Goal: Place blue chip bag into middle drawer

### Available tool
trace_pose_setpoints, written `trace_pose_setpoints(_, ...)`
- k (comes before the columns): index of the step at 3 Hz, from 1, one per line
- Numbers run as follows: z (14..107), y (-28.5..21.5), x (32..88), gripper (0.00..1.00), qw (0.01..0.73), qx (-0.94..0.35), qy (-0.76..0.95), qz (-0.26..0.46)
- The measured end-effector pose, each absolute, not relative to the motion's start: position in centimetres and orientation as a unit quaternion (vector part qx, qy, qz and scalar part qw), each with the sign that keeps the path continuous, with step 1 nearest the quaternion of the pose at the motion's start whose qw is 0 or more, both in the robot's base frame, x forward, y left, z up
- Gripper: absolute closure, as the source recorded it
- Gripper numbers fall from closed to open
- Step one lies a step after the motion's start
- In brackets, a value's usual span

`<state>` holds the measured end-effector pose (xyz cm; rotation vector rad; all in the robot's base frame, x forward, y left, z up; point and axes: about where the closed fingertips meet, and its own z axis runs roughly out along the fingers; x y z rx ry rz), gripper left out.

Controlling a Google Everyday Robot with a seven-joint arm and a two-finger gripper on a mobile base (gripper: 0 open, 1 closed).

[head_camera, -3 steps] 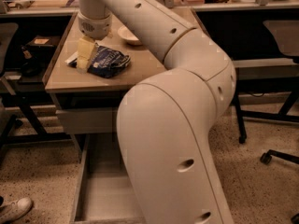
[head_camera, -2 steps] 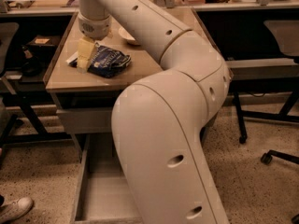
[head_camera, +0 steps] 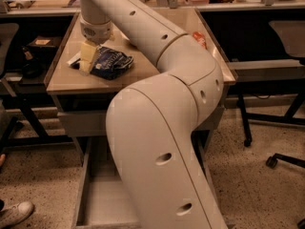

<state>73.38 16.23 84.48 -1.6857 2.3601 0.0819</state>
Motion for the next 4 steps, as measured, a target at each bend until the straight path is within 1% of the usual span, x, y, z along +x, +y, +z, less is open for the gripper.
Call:
trace_pose_setpoints(3,82.7,15.4,74.8,0.00,0.115,-0.580,0.806,0.013)
trace_pose_setpoints(4,82.4,15.6,75.0,0.19,0.119,-0.580,0.806,0.014)
